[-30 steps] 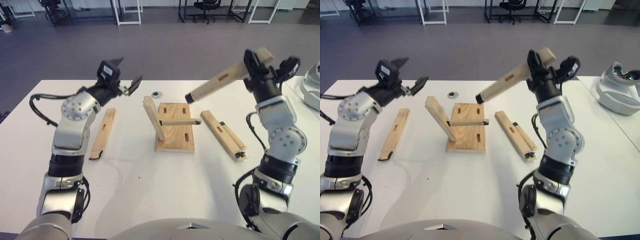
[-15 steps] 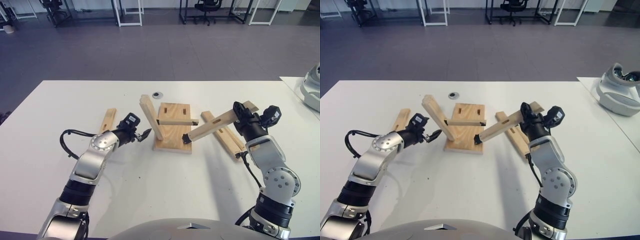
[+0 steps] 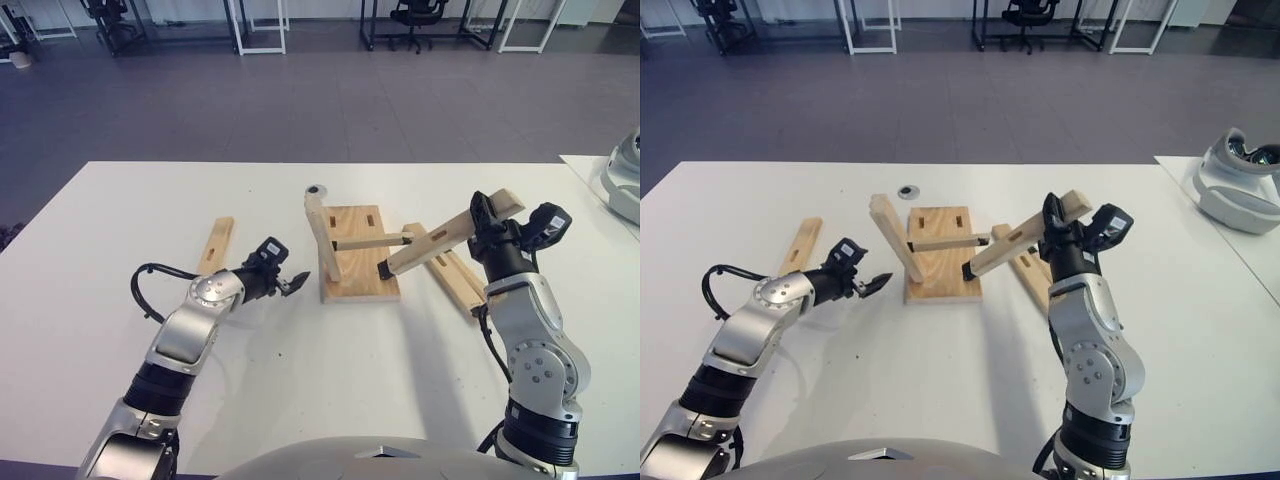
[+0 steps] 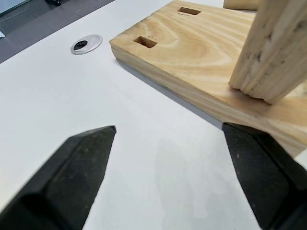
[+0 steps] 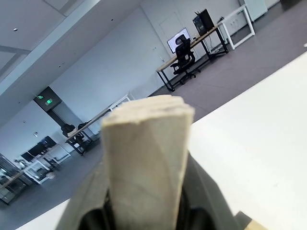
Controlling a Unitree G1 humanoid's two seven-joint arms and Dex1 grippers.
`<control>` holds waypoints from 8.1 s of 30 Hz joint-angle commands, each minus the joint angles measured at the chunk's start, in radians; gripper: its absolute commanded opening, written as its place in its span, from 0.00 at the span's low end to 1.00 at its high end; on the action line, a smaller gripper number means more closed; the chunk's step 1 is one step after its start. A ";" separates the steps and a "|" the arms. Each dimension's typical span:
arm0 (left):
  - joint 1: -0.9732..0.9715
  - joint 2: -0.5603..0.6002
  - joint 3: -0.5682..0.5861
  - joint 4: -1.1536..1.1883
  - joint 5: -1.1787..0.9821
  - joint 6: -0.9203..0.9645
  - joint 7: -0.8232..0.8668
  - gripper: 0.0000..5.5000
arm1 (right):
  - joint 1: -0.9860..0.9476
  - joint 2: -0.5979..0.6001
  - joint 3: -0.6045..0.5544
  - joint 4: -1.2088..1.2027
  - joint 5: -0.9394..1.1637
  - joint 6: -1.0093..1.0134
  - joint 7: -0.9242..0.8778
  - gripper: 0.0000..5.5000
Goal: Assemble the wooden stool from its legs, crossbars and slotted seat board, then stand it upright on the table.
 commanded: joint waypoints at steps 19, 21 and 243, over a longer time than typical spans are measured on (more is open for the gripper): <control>-0.063 -0.171 -0.072 -0.145 -0.009 0.108 0.071 0.74 | 0.032 -0.220 0.326 0.041 -0.276 0.256 0.149 0.29; -0.064 -0.212 -0.058 -0.142 -0.003 0.119 0.120 0.74 | 0.035 -0.218 0.336 0.057 -0.243 0.306 0.190 0.36; -0.012 -0.150 0.147 -0.023 -0.143 -0.279 0.026 0.74 | -0.033 -0.427 0.081 0.922 -0.522 -0.220 0.778 0.24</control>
